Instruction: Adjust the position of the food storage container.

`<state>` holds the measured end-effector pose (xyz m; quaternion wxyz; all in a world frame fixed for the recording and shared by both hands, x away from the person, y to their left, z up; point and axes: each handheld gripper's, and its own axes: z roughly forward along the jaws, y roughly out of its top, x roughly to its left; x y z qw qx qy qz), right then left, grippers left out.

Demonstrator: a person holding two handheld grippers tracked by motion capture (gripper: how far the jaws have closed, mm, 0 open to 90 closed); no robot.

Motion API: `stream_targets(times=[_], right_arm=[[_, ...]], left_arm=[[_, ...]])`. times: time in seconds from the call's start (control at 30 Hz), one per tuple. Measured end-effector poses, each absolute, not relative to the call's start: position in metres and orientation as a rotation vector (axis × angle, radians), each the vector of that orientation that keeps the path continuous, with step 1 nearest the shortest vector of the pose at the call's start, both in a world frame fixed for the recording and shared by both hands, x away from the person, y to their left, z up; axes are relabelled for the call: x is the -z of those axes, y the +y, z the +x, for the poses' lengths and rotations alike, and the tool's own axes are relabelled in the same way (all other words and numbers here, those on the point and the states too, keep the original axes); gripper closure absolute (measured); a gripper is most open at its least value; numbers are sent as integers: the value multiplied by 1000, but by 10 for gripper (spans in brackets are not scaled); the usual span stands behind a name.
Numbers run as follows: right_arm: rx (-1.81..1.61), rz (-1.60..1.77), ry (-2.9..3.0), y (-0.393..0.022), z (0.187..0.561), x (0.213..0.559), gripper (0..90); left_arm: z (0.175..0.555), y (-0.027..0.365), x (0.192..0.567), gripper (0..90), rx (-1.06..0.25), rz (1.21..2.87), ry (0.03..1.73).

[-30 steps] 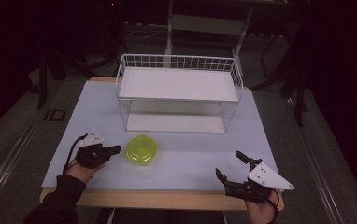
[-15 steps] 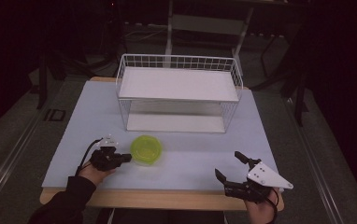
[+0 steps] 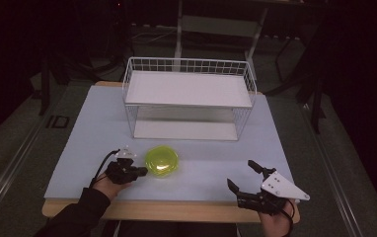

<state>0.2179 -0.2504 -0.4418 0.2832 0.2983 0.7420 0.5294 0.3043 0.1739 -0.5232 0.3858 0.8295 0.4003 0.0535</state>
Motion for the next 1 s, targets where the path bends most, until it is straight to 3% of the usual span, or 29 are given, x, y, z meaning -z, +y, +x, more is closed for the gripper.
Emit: stream_targets(times=[0.4, 1.0], right_arm=[[-1405, 798, 2001, -250, 219, 444, 139], [-1403, 800, 2006, -249, 220, 444, 139]], left_arm=[[335, 174, 525, 900, -157, 2033, 1076], [307, 120, 528, 900, 22, 2131, 909]])
